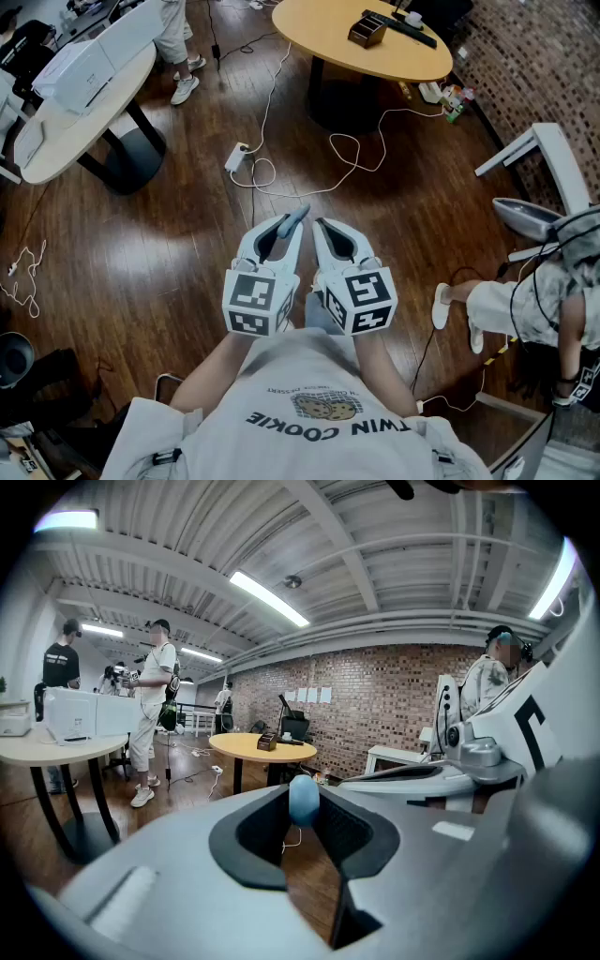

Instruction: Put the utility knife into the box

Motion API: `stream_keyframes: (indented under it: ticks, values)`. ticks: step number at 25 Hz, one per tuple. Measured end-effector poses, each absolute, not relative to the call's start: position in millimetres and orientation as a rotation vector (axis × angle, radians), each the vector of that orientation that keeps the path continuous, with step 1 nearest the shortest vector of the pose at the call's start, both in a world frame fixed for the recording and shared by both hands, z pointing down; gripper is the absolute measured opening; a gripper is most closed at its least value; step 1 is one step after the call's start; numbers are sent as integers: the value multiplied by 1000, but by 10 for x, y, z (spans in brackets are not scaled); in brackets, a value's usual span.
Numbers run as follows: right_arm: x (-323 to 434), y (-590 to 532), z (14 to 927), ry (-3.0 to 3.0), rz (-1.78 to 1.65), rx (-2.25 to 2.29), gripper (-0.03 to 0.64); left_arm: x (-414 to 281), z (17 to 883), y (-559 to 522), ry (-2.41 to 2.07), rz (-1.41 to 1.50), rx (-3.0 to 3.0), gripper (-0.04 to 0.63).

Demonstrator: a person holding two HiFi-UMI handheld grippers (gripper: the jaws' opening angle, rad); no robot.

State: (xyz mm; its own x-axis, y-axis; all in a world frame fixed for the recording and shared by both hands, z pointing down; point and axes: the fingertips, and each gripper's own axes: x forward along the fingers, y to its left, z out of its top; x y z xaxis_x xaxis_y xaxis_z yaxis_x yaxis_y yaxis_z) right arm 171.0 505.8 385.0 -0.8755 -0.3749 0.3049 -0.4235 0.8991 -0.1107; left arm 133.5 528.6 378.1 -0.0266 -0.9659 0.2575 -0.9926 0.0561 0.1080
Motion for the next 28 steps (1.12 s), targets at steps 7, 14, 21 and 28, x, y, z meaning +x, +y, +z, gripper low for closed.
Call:
stream_keyframes:
  ticks: [7,14,21,28]
  values:
    - [1583,4398,3894,-2792,251,591,2,1208,3843,4621,-2081,187,1979,74]
    - [1463,3604,3935,-2786,267,537,2,1098,3853,3840,-2103,197,1938,74]
    - [1374,2845,3961,-2792,286,465,2,1009,3870,3066,-2144,252,1901,74]
    - [1299,2294,3960,-2795,309,430,2,955,3855,2518,-2159,292,1894,74]
